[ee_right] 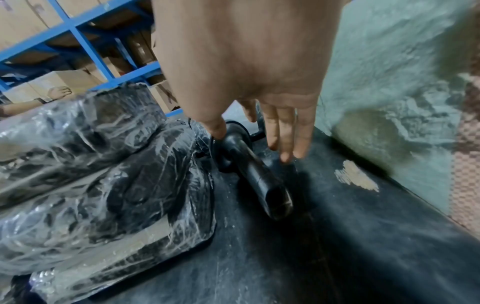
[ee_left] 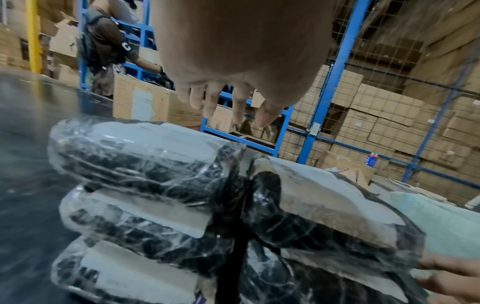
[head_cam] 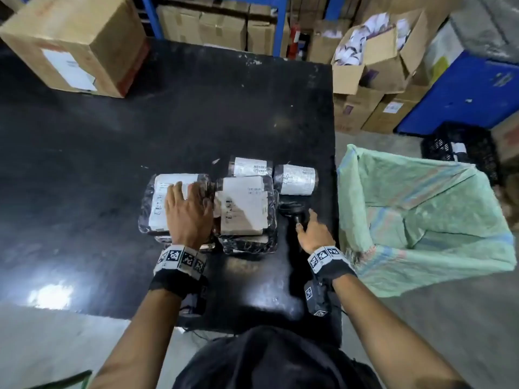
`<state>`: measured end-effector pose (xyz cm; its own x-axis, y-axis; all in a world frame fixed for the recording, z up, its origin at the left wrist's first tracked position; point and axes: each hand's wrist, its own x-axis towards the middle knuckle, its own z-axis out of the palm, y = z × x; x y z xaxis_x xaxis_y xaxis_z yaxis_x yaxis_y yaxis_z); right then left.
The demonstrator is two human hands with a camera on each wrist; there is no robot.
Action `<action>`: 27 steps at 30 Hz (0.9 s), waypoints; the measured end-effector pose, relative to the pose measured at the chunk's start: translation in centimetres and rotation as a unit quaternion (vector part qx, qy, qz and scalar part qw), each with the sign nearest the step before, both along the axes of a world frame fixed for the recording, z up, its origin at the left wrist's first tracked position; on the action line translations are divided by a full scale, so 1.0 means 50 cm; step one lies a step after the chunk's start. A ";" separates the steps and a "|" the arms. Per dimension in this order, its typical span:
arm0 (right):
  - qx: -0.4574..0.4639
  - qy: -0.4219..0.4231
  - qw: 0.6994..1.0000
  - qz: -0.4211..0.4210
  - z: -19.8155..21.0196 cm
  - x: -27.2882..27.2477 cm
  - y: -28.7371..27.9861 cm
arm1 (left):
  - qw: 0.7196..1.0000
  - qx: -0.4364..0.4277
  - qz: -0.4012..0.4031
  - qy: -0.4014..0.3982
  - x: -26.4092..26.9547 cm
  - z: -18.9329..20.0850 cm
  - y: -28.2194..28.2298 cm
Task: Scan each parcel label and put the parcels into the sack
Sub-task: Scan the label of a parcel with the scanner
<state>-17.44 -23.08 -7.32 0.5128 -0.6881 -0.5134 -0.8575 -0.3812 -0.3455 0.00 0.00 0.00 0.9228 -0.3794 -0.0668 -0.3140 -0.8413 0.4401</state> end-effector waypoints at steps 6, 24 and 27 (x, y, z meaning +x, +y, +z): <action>0.028 -0.021 0.999 -0.034 0.008 0.025 0.016 | 0.998 0.016 0.061 0.002 0.040 -0.035 0.076; 0.107 -0.204 0.949 -0.216 -0.091 0.077 0.003 | 0.897 -0.347 0.081 0.261 0.131 -0.120 0.222; 0.120 -0.212 0.943 -0.227 -0.093 0.079 0.005 | 0.870 -0.406 0.082 0.266 0.130 -0.126 0.218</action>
